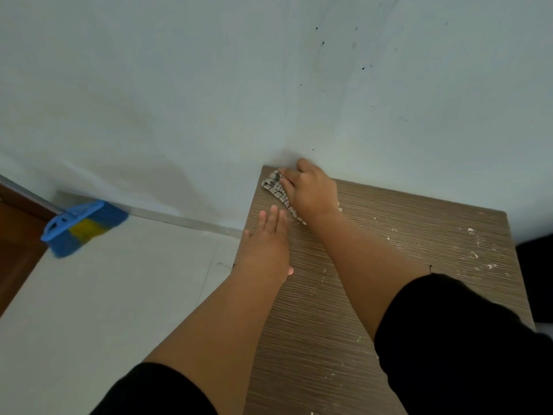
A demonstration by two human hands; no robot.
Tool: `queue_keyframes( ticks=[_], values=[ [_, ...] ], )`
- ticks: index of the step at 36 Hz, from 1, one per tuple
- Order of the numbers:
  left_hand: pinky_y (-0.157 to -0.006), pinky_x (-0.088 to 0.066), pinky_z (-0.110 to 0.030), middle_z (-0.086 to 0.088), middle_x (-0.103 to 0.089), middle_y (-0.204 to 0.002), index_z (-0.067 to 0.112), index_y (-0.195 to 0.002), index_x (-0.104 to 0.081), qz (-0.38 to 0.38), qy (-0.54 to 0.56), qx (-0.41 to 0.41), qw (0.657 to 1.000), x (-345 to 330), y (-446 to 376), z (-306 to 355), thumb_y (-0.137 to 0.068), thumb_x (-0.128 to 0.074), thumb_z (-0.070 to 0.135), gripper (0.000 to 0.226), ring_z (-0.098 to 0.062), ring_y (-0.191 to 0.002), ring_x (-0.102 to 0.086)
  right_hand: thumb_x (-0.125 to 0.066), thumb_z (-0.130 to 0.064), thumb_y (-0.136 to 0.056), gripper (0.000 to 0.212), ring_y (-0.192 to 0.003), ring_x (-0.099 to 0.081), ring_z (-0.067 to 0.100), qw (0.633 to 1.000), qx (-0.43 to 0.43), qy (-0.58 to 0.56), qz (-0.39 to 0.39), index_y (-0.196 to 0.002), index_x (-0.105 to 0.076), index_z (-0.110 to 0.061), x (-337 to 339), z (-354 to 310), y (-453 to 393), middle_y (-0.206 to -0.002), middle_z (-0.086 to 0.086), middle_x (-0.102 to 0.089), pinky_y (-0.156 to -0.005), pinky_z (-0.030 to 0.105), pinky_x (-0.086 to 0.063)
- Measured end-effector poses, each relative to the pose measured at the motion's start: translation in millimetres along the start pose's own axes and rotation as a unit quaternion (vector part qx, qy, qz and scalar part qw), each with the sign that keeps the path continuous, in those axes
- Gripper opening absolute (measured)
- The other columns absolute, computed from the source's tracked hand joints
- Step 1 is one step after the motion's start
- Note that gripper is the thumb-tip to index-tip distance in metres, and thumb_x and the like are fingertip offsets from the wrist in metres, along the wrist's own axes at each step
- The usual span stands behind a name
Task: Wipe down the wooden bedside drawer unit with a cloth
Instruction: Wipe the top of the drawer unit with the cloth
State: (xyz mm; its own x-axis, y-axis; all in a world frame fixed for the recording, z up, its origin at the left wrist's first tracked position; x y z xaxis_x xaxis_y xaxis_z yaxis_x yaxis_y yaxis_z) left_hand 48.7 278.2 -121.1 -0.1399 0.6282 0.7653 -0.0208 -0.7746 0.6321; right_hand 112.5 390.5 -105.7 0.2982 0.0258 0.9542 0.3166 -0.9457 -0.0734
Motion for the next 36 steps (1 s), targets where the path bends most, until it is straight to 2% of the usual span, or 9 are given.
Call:
queue_keyframes(
  ticks=[4,8,11,13,16,23,28,36],
  values=[
    [-0.119,-0.008,-0.040,-0.004,0.027,-0.156,0.009,-0.148,0.022,-0.008,-0.033,0.011,0.999,2,1,2,-0.089,-0.063,0.032,0.106,-0.022,-0.147,0.016,-0.044,-0.031,-0.099,0.027,-0.101,-0.059,0.025,1.000,-0.009,0.014,0.022,-0.114,-0.064,-0.020,5,12,3,-0.113,0.003,-0.058,-0.062,0.027,-0.034],
    [-0.119,-0.007,-0.041,-0.007,0.023,-0.158,0.006,-0.149,0.019,-0.019,-0.059,0.036,0.997,6,3,6,-0.090,-0.063,0.029,0.103,-0.024,-0.148,0.011,-0.041,-0.031,-0.100,0.027,-0.100,-0.059,0.028,0.999,-0.034,0.021,0.021,-0.115,-0.060,-0.021,8,28,14,-0.116,0.002,-0.056,-0.062,0.027,-0.033],
    [-0.118,-0.004,-0.044,-0.010,0.017,-0.159,0.003,-0.150,0.013,-0.009,-0.093,0.054,0.994,14,5,17,-0.095,-0.054,0.024,0.090,-0.026,-0.148,0.008,-0.039,-0.031,-0.100,0.028,-0.100,-0.059,0.029,0.998,-0.054,0.020,0.018,-0.117,-0.059,-0.021,14,45,21,-0.117,0.003,-0.055,-0.063,0.028,-0.034],
    [-0.118,-0.004,-0.045,-0.011,0.016,-0.159,0.003,-0.150,0.011,0.014,-0.097,0.038,0.994,17,7,33,-0.098,-0.049,0.023,0.083,-0.026,-0.148,0.010,-0.038,-0.031,-0.101,0.029,-0.100,-0.059,0.029,0.997,-0.063,0.028,0.018,-0.119,-0.057,-0.020,18,57,27,-0.119,0.004,-0.054,-0.064,0.029,-0.036],
    [-0.118,-0.002,-0.045,-0.011,0.018,-0.159,0.004,-0.150,0.013,0.044,-0.102,-0.013,0.994,14,12,69,-0.098,-0.047,0.031,0.083,-0.026,-0.147,0.014,-0.038,-0.031,-0.101,0.029,-0.101,-0.059,0.030,0.995,-0.090,0.037,0.016,-0.120,-0.056,-0.018,27,81,39,-0.122,0.005,-0.053,-0.065,0.030,-0.038],
    [-0.119,-0.002,-0.043,-0.009,0.017,-0.159,0.005,-0.151,0.010,0.048,-0.091,-0.078,0.992,-3,17,152,-0.095,-0.046,0.047,0.089,-0.024,-0.147,0.014,-0.037,-0.031,-0.101,0.028,-0.101,-0.059,0.031,0.988,-0.148,0.044,0.024,-0.119,-0.056,-0.018,53,149,75,-0.122,0.006,-0.052,-0.064,0.030,-0.036],
    [-0.119,-0.001,-0.043,-0.008,0.017,-0.159,0.006,-0.151,0.011,0.025,-0.102,-0.099,0.990,-15,21,204,-0.094,-0.046,0.050,0.092,-0.023,-0.147,0.014,-0.037,-0.032,-0.101,0.030,-0.097,-0.060,0.032,0.978,-0.198,0.056,0.040,-0.118,-0.056,-0.017,73,208,105,-0.119,0.007,-0.053,-0.066,0.032,-0.044],
    [-0.120,-0.004,-0.043,-0.017,0.008,-0.159,-0.001,-0.150,0.005,0.032,-0.136,-0.083,0.987,-28,21,236,-0.091,-0.051,0.050,0.096,-0.030,-0.148,0.003,-0.036,-0.028,-0.102,0.030,-0.094,-0.059,0.033,0.960,-0.259,0.088,0.063,-0.118,-0.057,-0.012,101,280,141,-0.116,0.011,-0.053,-0.063,0.030,-0.035]
  ],
)
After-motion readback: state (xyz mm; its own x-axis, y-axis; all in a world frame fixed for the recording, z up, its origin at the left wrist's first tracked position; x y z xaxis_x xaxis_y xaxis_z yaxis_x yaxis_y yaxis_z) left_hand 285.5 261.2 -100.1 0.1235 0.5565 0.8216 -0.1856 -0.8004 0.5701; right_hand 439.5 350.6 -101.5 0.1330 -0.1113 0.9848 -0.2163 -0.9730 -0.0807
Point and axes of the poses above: each hand's wrist, its own y-axis away from the middle knuckle, its own x-axis out of the back of the hand, z = x × y, the point moved 6 cm from there along -y, towards the middle knuckle
